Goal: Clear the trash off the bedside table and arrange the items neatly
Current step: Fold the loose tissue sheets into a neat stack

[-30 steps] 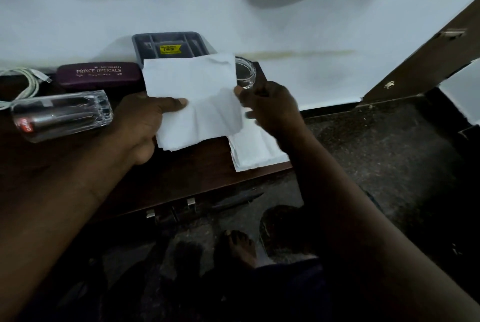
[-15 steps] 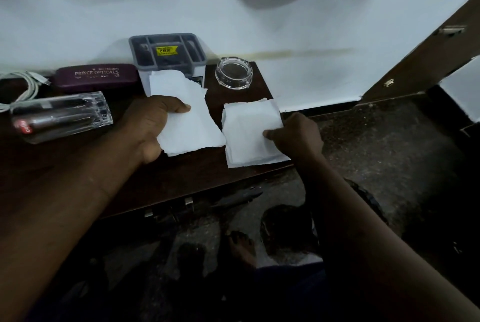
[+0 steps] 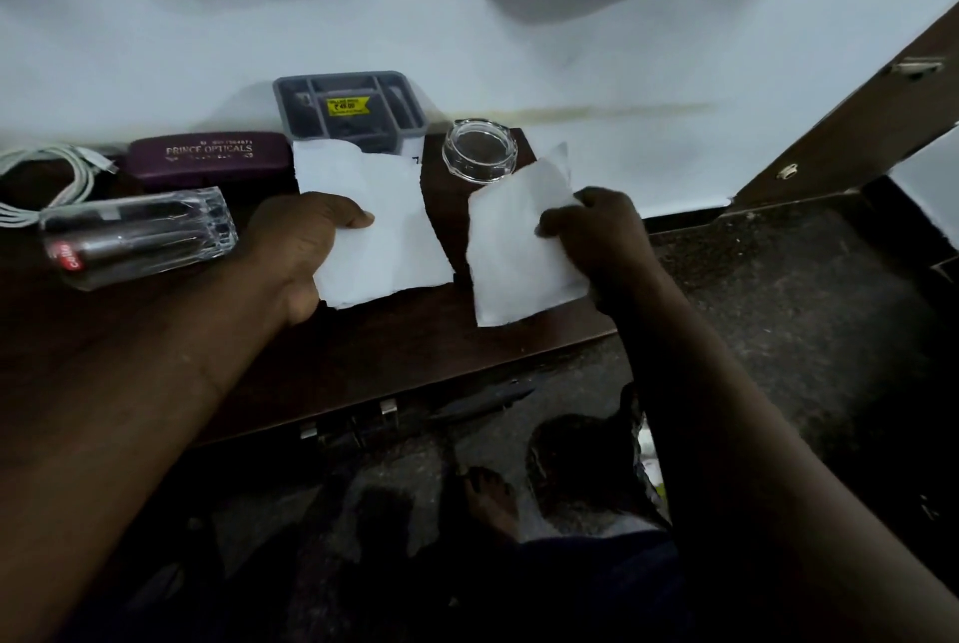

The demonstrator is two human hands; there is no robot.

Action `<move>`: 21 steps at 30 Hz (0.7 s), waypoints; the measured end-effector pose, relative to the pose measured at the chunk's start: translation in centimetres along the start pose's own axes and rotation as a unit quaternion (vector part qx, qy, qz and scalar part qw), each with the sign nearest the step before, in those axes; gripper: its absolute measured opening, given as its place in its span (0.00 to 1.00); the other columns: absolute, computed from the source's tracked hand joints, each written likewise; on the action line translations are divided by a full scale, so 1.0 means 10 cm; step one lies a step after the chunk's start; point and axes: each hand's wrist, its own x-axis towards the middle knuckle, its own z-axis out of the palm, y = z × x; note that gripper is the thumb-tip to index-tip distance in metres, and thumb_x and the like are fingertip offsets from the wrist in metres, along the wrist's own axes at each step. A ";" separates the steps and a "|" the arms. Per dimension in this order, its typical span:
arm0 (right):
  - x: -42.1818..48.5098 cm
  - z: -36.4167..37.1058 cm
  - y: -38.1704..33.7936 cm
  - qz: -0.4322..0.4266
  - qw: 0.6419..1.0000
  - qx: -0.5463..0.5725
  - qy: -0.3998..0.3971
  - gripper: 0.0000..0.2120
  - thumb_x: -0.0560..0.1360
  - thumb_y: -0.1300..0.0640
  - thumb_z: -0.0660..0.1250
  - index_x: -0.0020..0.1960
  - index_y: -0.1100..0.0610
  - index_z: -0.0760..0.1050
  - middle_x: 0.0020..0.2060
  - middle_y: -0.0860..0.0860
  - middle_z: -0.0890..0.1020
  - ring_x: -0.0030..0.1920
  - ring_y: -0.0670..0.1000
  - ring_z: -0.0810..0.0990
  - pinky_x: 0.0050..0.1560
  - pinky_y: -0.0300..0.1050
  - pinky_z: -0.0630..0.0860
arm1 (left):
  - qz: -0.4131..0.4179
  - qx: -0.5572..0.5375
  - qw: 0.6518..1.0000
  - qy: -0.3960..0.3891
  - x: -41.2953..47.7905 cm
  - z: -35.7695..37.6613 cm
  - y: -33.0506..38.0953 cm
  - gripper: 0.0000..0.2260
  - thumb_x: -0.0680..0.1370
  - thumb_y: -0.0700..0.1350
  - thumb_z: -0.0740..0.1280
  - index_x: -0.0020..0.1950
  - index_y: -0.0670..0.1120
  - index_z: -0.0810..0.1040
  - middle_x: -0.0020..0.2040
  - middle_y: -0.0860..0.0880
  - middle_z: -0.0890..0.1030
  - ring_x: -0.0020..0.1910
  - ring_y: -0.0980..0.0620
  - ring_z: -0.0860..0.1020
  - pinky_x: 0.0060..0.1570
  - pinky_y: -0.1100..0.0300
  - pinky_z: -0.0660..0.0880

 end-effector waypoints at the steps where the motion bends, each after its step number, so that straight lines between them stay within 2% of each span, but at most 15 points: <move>1: -0.05 -0.04 -0.10 -0.002 0.998 0.056 -0.016 0.06 0.66 0.63 0.75 0.43 0.58 0.82 0.42 0.58 0.87 0.46 0.61 0.85 0.45 0.53 0.80 | 0.002 0.001 1.000 0.000 0.04 0.00 -0.03 0.04 0.69 0.38 0.76 0.38 0.46 0.84 0.44 0.46 0.87 0.41 0.44 0.85 0.36 0.53 0.81; 3: -0.15 -0.08 -0.26 0.015 0.982 0.176 -0.068 0.08 0.67 0.66 0.74 0.45 0.58 0.83 0.44 0.58 0.86 0.46 0.62 0.85 0.48 0.59 0.82 | 0.004 0.002 1.000 0.013 0.06 -0.01 -0.03 0.05 0.71 0.37 0.74 0.39 0.46 0.83 0.42 0.47 0.85 0.36 0.47 0.83 0.30 0.58 0.78; 5: -0.24 -0.10 -0.37 0.050 0.941 0.296 -0.156 0.07 0.71 0.67 0.71 0.47 0.59 0.83 0.44 0.58 0.85 0.48 0.63 0.84 0.55 0.65 0.82 | 0.004 0.001 1.000 0.008 0.06 0.00 -0.04 0.04 0.72 0.36 0.73 0.42 0.45 0.83 0.44 0.47 0.85 0.38 0.47 0.83 0.32 0.57 0.78; 7: -0.32 -0.07 -0.46 0.070 0.885 0.394 -0.240 0.08 0.75 0.67 0.67 0.52 0.61 0.82 0.47 0.57 0.84 0.50 0.61 0.83 0.56 0.60 0.82 | -0.005 -0.009 1.000 -0.007 0.01 0.01 -0.04 0.07 0.72 0.36 0.72 0.49 0.44 0.83 0.49 0.43 0.86 0.47 0.42 0.84 0.42 0.49 0.82; 8: -0.36 -0.05 -0.49 0.074 0.860 0.430 -0.264 0.10 0.76 0.66 0.66 0.55 0.61 0.80 0.50 0.58 0.83 0.53 0.60 0.82 0.57 0.59 0.81 | -0.017 -0.028 0.999 -0.027 -0.03 0.02 -0.03 0.10 0.73 0.35 0.70 0.54 0.42 0.83 0.54 0.40 0.85 0.53 0.39 0.84 0.51 0.43 0.82; 10: -0.39 0.04 -0.53 0.069 0.838 0.462 -0.281 0.13 0.77 0.67 0.64 0.61 0.63 0.77 0.55 0.59 0.81 0.58 0.61 0.79 0.61 0.57 0.79 | -0.030 -0.060 0.995 -0.076 -0.09 0.02 -0.01 0.17 0.77 0.36 0.65 0.66 0.38 0.79 0.65 0.36 0.81 0.63 0.35 0.80 0.64 0.36 0.76; 12: -0.40 0.15 -0.55 0.047 0.861 0.428 -0.272 0.17 0.75 0.70 0.66 0.64 0.67 0.77 0.57 0.62 0.80 0.58 0.63 0.79 0.62 0.59 0.77 | -0.039 -0.083 0.990 -0.108 -0.10 0.03 0.02 0.21 0.82 0.38 0.59 0.75 0.37 0.71 0.72 0.35 0.74 0.71 0.35 0.74 0.71 0.35 0.70; 14: -0.39 0.25 -0.51 0.040 0.908 0.346 -0.232 0.19 0.73 0.71 0.69 0.64 0.66 0.79 0.58 0.61 0.84 0.57 0.64 0.83 0.65 0.60 0.77 | -0.054 -0.107 0.984 -0.131 -0.13 0.05 0.04 0.21 0.83 0.39 0.55 0.75 0.37 0.72 0.71 0.36 0.75 0.70 0.36 0.75 0.71 0.37 0.69; 15: -0.38 0.29 -0.47 0.043 0.929 0.307 -0.203 0.18 0.73 0.70 0.71 0.62 0.64 0.81 0.57 0.59 0.86 0.57 0.64 0.84 0.65 0.61 0.79 | -0.057 -0.113 0.983 -0.136 -0.14 0.07 0.04 0.21 0.82 0.39 0.55 0.73 0.38 0.75 0.69 0.38 0.78 0.68 0.37 0.77 0.70 0.38 0.72; 17: -0.36 0.36 -0.39 0.048 0.952 0.257 -0.160 0.13 0.72 0.68 0.75 0.55 0.61 0.85 0.52 0.57 0.89 0.54 0.61 0.87 0.57 0.57 0.84 | -0.044 -0.114 0.984 -0.128 -0.15 0.09 0.04 0.20 0.80 0.39 0.57 0.68 0.40 0.80 0.63 0.41 0.83 0.61 0.39 0.82 0.62 0.40 0.78; 19: -0.34 0.42 -0.32 0.037 0.956 0.251 -0.145 0.09 0.71 0.67 0.77 0.49 0.57 0.85 0.46 0.54 0.90 0.47 0.56 0.89 0.44 0.47 0.85 | -0.033 -0.104 0.989 -0.101 -0.14 0.10 0.04 0.18 0.78 0.37 0.58 0.61 0.40 0.84 0.52 0.43 0.86 0.50 0.40 0.85 0.49 0.44 0.83; 20: -0.33 0.43 -0.30 0.027 0.957 0.252 -0.143 0.08 0.71 0.67 0.77 0.47 0.56 0.85 0.45 0.52 0.90 0.44 0.54 0.89 0.40 0.45 0.84 | -0.033 -0.100 0.990 -0.091 -0.14 0.10 0.04 0.17 0.78 0.37 0.58 0.58 0.41 0.85 0.47 0.44 0.87 0.46 0.41 0.85 0.45 0.45 0.84; 21: -0.33 0.45 -0.29 0.020 0.958 0.252 -0.138 0.08 0.71 0.66 0.77 0.45 0.55 0.85 0.44 0.52 0.90 0.43 0.52 0.89 0.40 0.44 0.84 | -0.033 -0.098 0.991 -0.090 -0.14 0.09 0.04 0.16 0.78 0.37 0.58 0.57 0.41 0.85 0.47 0.43 0.87 0.46 0.40 0.85 0.45 0.45 0.84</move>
